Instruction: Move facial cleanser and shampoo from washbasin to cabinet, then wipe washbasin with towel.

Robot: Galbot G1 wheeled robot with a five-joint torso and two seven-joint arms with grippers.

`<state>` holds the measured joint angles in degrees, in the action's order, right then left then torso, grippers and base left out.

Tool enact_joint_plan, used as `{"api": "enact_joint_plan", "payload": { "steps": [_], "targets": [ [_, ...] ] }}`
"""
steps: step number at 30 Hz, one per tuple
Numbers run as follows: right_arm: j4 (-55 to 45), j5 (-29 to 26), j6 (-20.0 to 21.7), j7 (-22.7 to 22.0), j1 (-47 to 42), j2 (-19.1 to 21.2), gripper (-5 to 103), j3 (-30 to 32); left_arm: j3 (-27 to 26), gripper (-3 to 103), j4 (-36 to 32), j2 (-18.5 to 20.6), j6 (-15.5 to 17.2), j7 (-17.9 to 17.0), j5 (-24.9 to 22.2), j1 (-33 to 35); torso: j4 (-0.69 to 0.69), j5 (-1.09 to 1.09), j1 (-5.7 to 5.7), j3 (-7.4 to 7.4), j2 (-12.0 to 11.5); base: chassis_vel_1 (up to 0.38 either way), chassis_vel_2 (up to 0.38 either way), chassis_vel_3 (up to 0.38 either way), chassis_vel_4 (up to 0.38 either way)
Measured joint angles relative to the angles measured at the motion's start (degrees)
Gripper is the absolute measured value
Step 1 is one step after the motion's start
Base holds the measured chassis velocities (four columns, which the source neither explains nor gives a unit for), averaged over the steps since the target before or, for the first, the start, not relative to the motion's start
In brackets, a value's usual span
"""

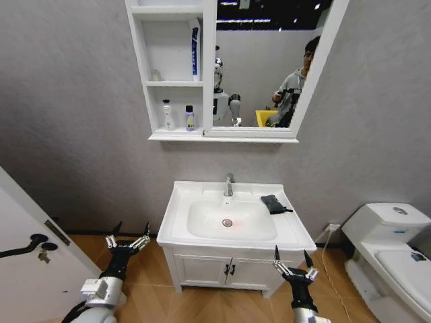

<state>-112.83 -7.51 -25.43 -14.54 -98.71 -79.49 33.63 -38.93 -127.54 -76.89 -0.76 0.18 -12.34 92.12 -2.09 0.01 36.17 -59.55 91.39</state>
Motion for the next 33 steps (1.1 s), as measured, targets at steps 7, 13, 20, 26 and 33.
{"api": "enact_joint_plan", "payload": {
  "steps": [7, 13, 20, 26, 33],
  "targets": [
    [-4.55, -7.01, 14.14, 0.25, 6.35, 3.89, 100, 1.8, 0.04, 99, 0.05, 0.05, 0.08, -0.04, -0.08, -0.09, 0.01, 0.0, -0.01, 0.0, 0.01, 0.0, 0.0, 0.0, 0.0],
    [2.47, -21.84, 32.96, 3.06, 25.16, 17.67, 100, 4.86, 0.05, 99, 0.08, 0.09, 0.13, -0.1, -0.18, -0.14, -0.03, 0.0, 0.01, -0.01, -0.01, 0.0, 0.0, 0.0, 0.0],
    [21.14, -22.5, 33.06, 10.03, 40.5, 24.0, 100, 2.12, 0.06, 99, 0.11, 0.11, 0.17, -0.09, -0.22, -0.17, -0.04, 0.02, 0.02, -0.01, -0.01, 0.0, 0.0, 0.0, 0.0],
    [37.47, -22.37, 30.5, 15.74, 50.96, 25.43, 100, -2.39, 0.06, 99, 0.12, 0.12, 0.19, -0.1, -0.25, -0.18, 0.01, 0.01, 0.01, -0.01, -0.01, 0.0, 0.0, 0.0, 0.0],
    [54.64, -20.65, 26.2, 21.54, 63.26, 22.9, 100, -7.52, 0.06, 99, 0.13, 0.14, 0.2, -0.1, -0.29, -0.19, -0.01, -0.01, 0.02, 0.0, -0.01, 0.0, 0.0, 0.0, 0.0]
  ]
}}
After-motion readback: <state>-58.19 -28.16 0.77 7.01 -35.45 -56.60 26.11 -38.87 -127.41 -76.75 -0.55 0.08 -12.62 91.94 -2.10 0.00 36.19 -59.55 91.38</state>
